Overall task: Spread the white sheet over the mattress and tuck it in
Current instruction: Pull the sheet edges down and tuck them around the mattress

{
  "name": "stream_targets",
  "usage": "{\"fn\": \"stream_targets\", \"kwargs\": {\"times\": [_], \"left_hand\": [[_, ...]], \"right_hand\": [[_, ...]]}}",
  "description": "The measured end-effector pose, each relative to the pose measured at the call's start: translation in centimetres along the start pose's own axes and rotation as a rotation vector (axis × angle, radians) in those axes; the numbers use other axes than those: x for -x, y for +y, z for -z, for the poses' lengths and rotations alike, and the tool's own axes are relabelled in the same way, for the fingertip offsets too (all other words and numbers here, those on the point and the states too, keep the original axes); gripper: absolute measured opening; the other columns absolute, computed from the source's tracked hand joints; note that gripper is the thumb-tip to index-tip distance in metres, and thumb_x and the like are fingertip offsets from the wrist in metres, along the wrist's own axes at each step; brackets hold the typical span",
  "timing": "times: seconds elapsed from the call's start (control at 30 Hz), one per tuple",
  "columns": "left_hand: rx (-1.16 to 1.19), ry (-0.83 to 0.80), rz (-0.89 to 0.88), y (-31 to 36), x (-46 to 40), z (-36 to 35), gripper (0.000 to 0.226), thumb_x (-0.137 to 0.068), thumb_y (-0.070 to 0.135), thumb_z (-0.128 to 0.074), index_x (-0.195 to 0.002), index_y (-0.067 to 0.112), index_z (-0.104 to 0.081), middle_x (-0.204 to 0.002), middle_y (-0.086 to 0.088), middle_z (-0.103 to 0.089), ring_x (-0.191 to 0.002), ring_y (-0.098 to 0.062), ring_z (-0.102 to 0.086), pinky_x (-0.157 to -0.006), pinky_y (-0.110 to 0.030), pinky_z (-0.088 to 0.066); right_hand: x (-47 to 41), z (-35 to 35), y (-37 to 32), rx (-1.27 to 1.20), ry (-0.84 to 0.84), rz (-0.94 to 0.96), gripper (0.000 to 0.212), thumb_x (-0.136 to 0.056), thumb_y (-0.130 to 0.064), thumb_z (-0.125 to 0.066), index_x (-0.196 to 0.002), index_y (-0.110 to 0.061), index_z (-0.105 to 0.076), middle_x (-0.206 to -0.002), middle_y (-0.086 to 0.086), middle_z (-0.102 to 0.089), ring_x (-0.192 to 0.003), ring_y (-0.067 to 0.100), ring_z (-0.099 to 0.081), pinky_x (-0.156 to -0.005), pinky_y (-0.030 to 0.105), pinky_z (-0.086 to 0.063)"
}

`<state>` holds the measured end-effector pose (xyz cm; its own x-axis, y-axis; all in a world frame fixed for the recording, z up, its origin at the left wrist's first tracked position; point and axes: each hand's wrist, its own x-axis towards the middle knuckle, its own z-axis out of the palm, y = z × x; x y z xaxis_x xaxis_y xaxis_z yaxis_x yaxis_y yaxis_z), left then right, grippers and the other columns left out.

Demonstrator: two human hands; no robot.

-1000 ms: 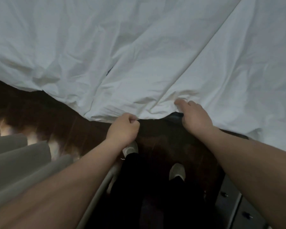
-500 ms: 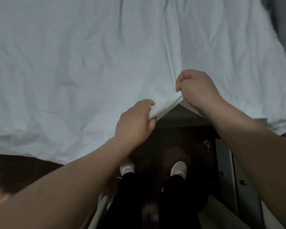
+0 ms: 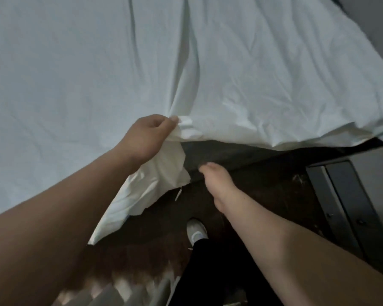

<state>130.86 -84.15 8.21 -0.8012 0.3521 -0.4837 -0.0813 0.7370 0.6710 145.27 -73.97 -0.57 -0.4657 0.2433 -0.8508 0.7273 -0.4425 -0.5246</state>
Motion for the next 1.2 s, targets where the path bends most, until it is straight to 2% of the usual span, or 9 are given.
{"fn": "stream_targets", "kwargs": {"times": [0.1,0.2,0.47,0.63,0.77,0.87,0.93,1.03,1.2], "left_hand": [[-0.027,0.005,0.002,0.6,-0.2,0.9,0.059,-0.097,0.056,-0.057,-0.098,-0.003,-0.062,-0.079,-0.005,-0.053,-0.071,-0.020,-0.049,-0.069,-0.038,-0.039],[-0.050,-0.044,-0.012,0.9,-0.1,1.7,0.055,-0.098,0.052,-0.056,-0.088,-0.002,-0.055,-0.075,-0.003,-0.048,-0.069,-0.019,-0.045,-0.068,-0.038,-0.036],[-0.092,0.070,-0.035,0.7,-0.9,2.7,0.050,-0.099,0.050,-0.051,-0.093,0.001,-0.058,-0.078,0.000,-0.052,-0.071,-0.016,-0.048,-0.067,-0.037,-0.041],[-0.177,0.082,0.028,-0.5,-1.2,1.5,0.047,-0.103,0.045,-0.048,-0.094,0.000,-0.062,-0.078,-0.004,-0.056,-0.070,-0.019,-0.050,-0.068,-0.037,-0.041],[-0.391,-0.018,0.008,-1.5,-0.7,-0.7,0.044,-0.105,0.042,-0.045,-0.091,0.006,-0.066,-0.086,-0.008,-0.066,-0.080,-0.027,-0.059,-0.077,-0.042,-0.047],[-0.528,-0.138,0.004,-1.8,-0.8,-2.6,0.037,-0.104,0.040,-0.045,-0.093,0.011,-0.065,-0.089,-0.007,-0.067,-0.084,-0.026,-0.062,-0.076,-0.040,-0.048],[-0.669,-0.277,-0.009,-1.9,-0.8,-3.7,0.030,-0.102,0.039,-0.049,-0.094,0.015,-0.065,-0.094,-0.007,-0.069,-0.081,-0.023,-0.062,-0.069,-0.036,-0.047],[-0.868,-0.431,-0.032,-2.1,-0.6,-5.6,0.036,-0.099,0.042,-0.056,-0.124,0.017,-0.065,-0.124,-0.005,-0.066,-0.092,-0.020,-0.062,-0.080,-0.033,-0.048],[-0.933,-0.420,-0.164,-1.8,-0.9,-8.5,0.050,-0.098,0.046,-0.056,-0.143,0.023,-0.055,-0.148,-0.006,-0.051,-0.129,-0.028,-0.055,-0.102,-0.041,-0.047]], "right_hand": [[-0.5,-2.6,-2.1,-0.268,-0.102,-0.121,0.046,-0.102,-0.045,-0.054,-0.142,-0.023,-0.052,-0.109,-0.008,-0.057,-0.095,0.013,-0.056,-0.089,0.034,-0.048],[-1.3,-4.7,-3.6,-0.420,-0.290,-0.133,0.049,-0.093,-0.059,-0.062,-0.130,-0.027,-0.065,-0.114,0.001,-0.075,-0.107,0.025,-0.069,-0.098,0.049,-0.055],[-1.7,-3.4,-0.8,-0.725,-0.190,0.003,0.023,-0.101,-0.018,-0.062,-0.123,-0.018,-0.070,-0.115,0.010,-0.076,-0.107,0.030,-0.073,-0.097,0.048,-0.057],[1.9,-0.3,4.4,-0.948,-0.084,0.056,0.041,-0.093,0.001,-0.059,-0.126,-0.021,-0.069,-0.124,0.008,-0.074,-0.117,0.029,-0.069,-0.108,0.049,-0.049],[5.7,1.0,7.6,-0.863,0.027,0.057,0.039,-0.090,-0.004,-0.068,-0.125,-0.022,-0.066,-0.119,0.007,-0.075,-0.110,0.027,-0.072,-0.101,0.048,-0.054],[5.4,1.8,9.9,-0.518,0.264,-0.008,0.022,-0.086,-0.023,-0.074,-0.105,-0.025,-0.063,-0.108,0.006,-0.074,-0.096,0.022,-0.073,-0.089,0.045,-0.061],[4.0,2.6,11.4,-0.361,0.404,-0.119,0.033,-0.076,-0.037,-0.072,-0.103,-0.023,-0.061,-0.107,0.005,-0.071,-0.093,0.022,-0.070,-0.084,0.043,-0.061],[1.8,5.1,13.3,-0.213,0.477,-0.264,0.058,-0.074,-0.043,-0.066,-0.124,-0.014,-0.060,-0.122,0.012,-0.063,-0.102,0.033,-0.066,-0.080,0.038,-0.057],[0.6,11.3,11.6,-0.103,0.557,-0.212,0.049,-0.096,-0.030,-0.060,-0.143,-0.017,-0.052,-0.137,0.009,-0.055,-0.121,0.031,-0.058,-0.096,0.035,-0.049]]}}
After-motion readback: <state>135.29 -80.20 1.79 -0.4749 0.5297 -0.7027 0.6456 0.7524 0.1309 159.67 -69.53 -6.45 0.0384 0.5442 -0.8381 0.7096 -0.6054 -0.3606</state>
